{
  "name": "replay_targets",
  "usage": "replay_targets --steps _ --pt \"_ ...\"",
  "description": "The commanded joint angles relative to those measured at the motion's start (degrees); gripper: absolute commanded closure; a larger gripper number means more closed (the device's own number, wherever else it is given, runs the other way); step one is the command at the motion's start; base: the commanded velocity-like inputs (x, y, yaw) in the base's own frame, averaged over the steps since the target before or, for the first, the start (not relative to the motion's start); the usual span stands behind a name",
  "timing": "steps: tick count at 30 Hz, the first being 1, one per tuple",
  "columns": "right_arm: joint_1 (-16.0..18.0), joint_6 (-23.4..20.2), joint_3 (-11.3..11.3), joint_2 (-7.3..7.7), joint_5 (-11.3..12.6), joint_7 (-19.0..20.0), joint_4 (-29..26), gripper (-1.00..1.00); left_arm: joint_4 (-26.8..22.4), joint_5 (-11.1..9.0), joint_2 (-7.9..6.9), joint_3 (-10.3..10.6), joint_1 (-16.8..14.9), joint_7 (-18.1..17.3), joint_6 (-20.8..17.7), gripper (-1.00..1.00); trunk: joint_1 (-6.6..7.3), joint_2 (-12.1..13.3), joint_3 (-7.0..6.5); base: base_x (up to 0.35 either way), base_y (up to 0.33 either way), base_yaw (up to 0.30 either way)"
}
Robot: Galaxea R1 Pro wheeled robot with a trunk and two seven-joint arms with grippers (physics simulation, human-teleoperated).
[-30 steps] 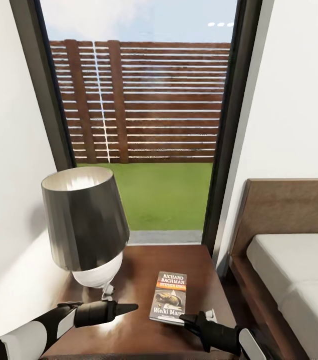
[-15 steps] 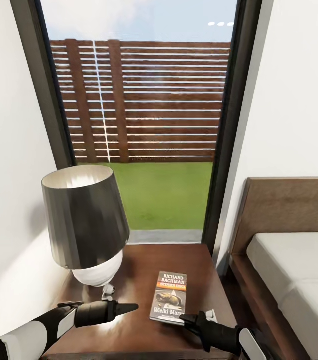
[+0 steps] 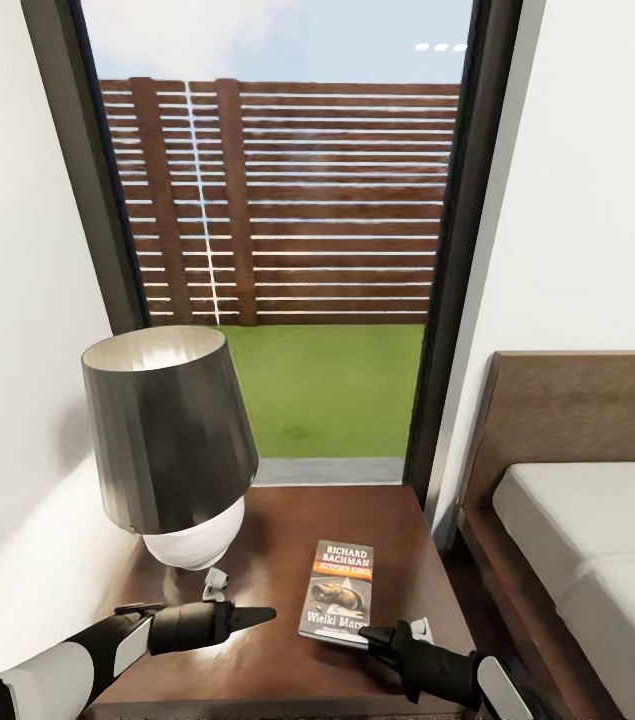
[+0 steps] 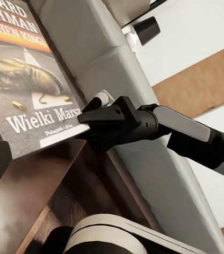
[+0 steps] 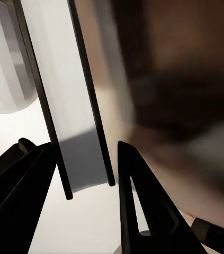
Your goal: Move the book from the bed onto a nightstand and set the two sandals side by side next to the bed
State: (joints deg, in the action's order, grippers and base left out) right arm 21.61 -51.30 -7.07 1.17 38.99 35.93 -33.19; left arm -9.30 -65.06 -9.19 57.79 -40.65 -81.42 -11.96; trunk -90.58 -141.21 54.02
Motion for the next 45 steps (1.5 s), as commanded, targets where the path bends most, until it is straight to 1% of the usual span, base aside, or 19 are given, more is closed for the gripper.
replay_targets --steps 1,4,7,22,25,34,38,45 --pt "0.0 -0.2 -0.1 -0.03 -0.7 -0.1 0.1 1.00 -0.1 -0.5 -0.04 0.5 0.0 -0.1 -0.6 -1.00 0.01 0.0 0.06 0.000 0.000 0.000" --pt "0.0 -0.2 -0.1 -0.04 -0.7 -0.1 0.1 1.00 0.0 -0.5 -0.04 0.5 0.0 -0.1 -0.6 -1.00 0.01 0.0 0.06 0.000 0.000 0.000" --pt "0.0 -0.2 -0.1 -0.05 -0.7 -0.1 0.1 1.00 -0.1 -0.5 -0.04 0.5 0.0 -0.1 -0.6 -1.00 -0.65 -1.2 0.60 0.000 0.000 0.000" --pt "0.0 -0.2 -0.1 -0.05 -0.7 -0.1 0.1 1.00 0.0 -0.5 -0.04 0.5 0.0 -0.1 -0.6 -1.00 -0.65 -1.2 0.60 0.000 0.000 0.000" --pt "0.0 -0.2 -0.1 -0.06 -0.7 -0.1 0.1 1.00 -0.1 -0.5 -0.04 0.5 0.0 -0.1 -0.6 -1.00 0.01 0.0 0.06 0.000 0.000 0.000" --pt "0.0 -0.2 -0.1 -0.03 -0.7 -0.1 0.0 1.00 -0.1 -0.5 -0.04 0.5 0.0 -0.1 -0.6 -1.00 0.01 0.0 0.06 0.000 0.000 0.000" --pt "0.0 -0.2 -0.1 -0.04 -0.7 -0.1 0.0 1.00 -0.1 -0.5 -0.04 0.5 0.0 -0.1 -0.6 -1.00 0.88 1.6 -0.65 0.000 0.000 0.000" --pt "0.0 -0.2 -0.1 -0.03 -0.7 -0.1 0.0 1.00 -0.1 -0.5 -0.04 0.5 0.0 -0.1 -0.6 -1.00 0.88 1.6 -0.65 0.000 0.000 0.000"
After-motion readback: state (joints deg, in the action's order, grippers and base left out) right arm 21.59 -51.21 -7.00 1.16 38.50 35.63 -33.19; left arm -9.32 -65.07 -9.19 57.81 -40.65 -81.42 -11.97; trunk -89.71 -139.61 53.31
